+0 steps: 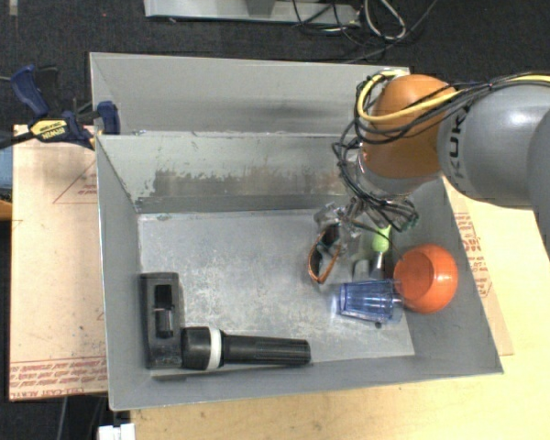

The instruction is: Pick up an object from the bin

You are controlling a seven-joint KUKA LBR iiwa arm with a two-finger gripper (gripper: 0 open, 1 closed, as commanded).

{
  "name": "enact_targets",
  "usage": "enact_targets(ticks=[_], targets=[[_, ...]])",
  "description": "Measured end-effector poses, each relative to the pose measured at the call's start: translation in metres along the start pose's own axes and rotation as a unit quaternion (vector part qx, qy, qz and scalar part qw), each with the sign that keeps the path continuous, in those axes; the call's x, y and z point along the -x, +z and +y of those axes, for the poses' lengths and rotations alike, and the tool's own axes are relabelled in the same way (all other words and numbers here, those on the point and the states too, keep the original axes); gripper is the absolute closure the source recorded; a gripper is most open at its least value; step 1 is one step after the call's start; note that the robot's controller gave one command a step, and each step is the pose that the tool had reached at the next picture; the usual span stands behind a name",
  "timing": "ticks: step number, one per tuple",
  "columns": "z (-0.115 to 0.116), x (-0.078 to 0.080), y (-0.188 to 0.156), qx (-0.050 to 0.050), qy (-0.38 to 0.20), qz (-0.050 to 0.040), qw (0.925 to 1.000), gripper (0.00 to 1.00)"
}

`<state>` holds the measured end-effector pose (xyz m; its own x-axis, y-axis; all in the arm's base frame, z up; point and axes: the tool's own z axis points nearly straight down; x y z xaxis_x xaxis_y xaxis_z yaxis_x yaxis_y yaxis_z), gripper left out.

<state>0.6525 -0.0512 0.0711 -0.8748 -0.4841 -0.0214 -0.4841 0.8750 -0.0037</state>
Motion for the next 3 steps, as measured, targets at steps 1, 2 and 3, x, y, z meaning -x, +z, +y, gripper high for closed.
enact_targets(ticks=[1,2,3], targets=[[0.001,0.0,-0.021,0.002,0.0,0.0017,1.0,1.0],[0.001,0.001,-0.055,0.001,0.0,0.001,1.0,1.0],[0.001,0.002,-0.085,0.0,0.001,-0.0011,1.0,1.0]])
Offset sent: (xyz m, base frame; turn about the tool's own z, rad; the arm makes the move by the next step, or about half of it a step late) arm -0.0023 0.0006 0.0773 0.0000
